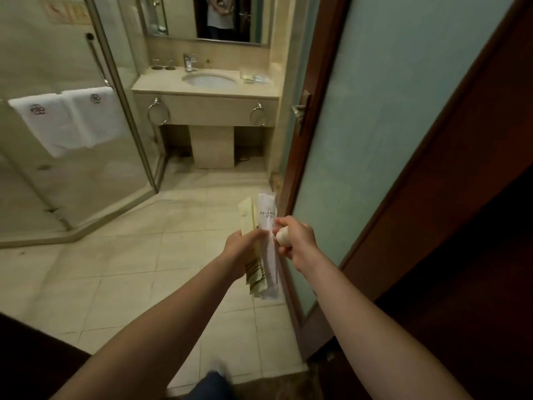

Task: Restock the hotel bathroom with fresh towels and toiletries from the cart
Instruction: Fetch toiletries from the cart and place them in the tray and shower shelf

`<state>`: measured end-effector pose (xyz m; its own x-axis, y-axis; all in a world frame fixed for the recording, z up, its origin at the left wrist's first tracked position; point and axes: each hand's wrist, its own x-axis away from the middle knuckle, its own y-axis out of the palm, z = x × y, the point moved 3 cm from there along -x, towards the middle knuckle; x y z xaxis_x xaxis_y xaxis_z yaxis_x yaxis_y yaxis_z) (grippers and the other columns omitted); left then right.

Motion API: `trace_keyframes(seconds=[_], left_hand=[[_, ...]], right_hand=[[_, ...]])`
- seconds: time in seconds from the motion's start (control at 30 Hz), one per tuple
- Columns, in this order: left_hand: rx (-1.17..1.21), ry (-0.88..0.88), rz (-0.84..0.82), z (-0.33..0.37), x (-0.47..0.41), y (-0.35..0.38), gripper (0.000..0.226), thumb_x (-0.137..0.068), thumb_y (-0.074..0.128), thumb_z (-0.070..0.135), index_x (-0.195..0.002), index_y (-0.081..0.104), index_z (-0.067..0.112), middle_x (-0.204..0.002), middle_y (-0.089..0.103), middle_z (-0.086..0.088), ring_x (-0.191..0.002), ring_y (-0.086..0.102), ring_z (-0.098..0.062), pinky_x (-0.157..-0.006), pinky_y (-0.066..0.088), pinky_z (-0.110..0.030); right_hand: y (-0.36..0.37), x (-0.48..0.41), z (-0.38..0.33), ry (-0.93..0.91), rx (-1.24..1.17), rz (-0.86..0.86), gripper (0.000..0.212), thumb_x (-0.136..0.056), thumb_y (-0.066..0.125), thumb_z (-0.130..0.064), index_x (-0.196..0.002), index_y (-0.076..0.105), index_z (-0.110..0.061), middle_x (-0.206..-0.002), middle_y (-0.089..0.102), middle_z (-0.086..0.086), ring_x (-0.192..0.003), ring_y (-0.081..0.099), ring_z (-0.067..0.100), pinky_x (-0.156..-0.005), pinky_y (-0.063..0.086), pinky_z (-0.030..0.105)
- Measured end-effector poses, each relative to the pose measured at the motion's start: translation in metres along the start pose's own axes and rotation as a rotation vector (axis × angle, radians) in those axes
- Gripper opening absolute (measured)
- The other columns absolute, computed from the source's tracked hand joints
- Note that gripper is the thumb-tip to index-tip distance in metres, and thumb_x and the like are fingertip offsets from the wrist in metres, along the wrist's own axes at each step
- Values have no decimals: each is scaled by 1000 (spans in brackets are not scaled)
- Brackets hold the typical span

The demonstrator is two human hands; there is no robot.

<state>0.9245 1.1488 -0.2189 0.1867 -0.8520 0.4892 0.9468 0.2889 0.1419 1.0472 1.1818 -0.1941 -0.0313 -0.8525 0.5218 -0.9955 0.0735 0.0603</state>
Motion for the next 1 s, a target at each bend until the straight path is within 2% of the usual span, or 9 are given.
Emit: trace_keyframes(seconds=[0.1, 0.2, 0.3, 0.43, 0.5, 0.57, 0.7, 0.87, 1.0], left_hand=[[10, -5, 52, 14, -34, -11, 10, -88, 67, 16, -89, 57, 14, -84, 62, -9, -72, 61, -21, -60, 51, -27], [43, -9, 78, 30, -79, -25, 20, -86, 67, 17, -102, 59, 9, -88, 64, -10, -74, 62, -22, -57, 49, -27], [18, -1, 81, 55, -133, -43, 25, -85, 67, 17, -108, 59, 10, -95, 66, -11, -79, 64, -23, -58, 50, -27], [-14, 19, 86, 111, -213, -72, 16, -87, 66, 14, -101, 61, 11, -87, 64, -8, -73, 62, -20, -54, 49, -25], [-50, 48, 81, 137, -247, -86, 15, -86, 68, 15, -99, 61, 13, -88, 65, -7, -76, 63, -21, -59, 52, -27], [-97, 73, 77, 164, -284, -104, 25, -84, 71, 18, -106, 61, 13, -95, 66, -8, -83, 65, -24, -65, 55, -30], [-140, 52, 98, 199, -347, -133, 36, -80, 75, 23, -111, 61, 12, -99, 67, -11, -88, 67, -26, -68, 57, -33], [-95, 32, 134, 234, -428, -157, 32, -79, 77, 23, -106, 62, 12, -99, 68, -11, -87, 67, -26, -66, 56, -33], [-22, 17, 183, 261, -496, -164, 28, -77, 79, 20, -103, 68, 17, -104, 70, -12, -93, 67, -28, -78, 58, -38]], right_hand=[[24, -35, -10, -5, 22, -30, 5, -89, 57, -11, -90, 62, -10, -64, 61, 4, -45, 52, 13, -41, 31, 19], [51, -77, -18, -16, 71, -45, 1, -88, 58, -10, -88, 58, -12, -69, 60, 5, -49, 54, 14, -39, 33, 18], [87, -123, -35, 10, 132, -73, 1, -86, 60, -11, -86, 61, -12, -68, 60, 6, -50, 54, 15, -39, 33, 18], [146, -195, -75, 39, 168, -107, 4, -86, 63, -15, -83, 65, -12, -68, 62, 6, -53, 56, 15, -39, 34, 19], [172, -224, -93, 45, 185, -111, 5, -87, 63, -15, -86, 65, -12, -70, 63, 6, -53, 56, 14, -39, 35, 18], [202, -252, -112, 56, 201, -129, 6, -88, 61, -16, -86, 65, -12, -71, 62, 6, -54, 56, 13, -39, 36, 18], [252, -304, -137, 99, 232, -163, 16, -89, 63, -19, -101, 68, -10, -77, 65, 8, -57, 58, 13, -39, 38, 18], [306, -381, -164, 133, 253, -201, 22, -89, 66, -20, -108, 68, -9, -82, 67, 11, -60, 57, 14, -41, 39, 19], [340, -450, -188, 153, 223, -219, 27, -89, 64, -18, -114, 64, -9, -96, 69, 13, -59, 57, 13, -39, 38, 19]])
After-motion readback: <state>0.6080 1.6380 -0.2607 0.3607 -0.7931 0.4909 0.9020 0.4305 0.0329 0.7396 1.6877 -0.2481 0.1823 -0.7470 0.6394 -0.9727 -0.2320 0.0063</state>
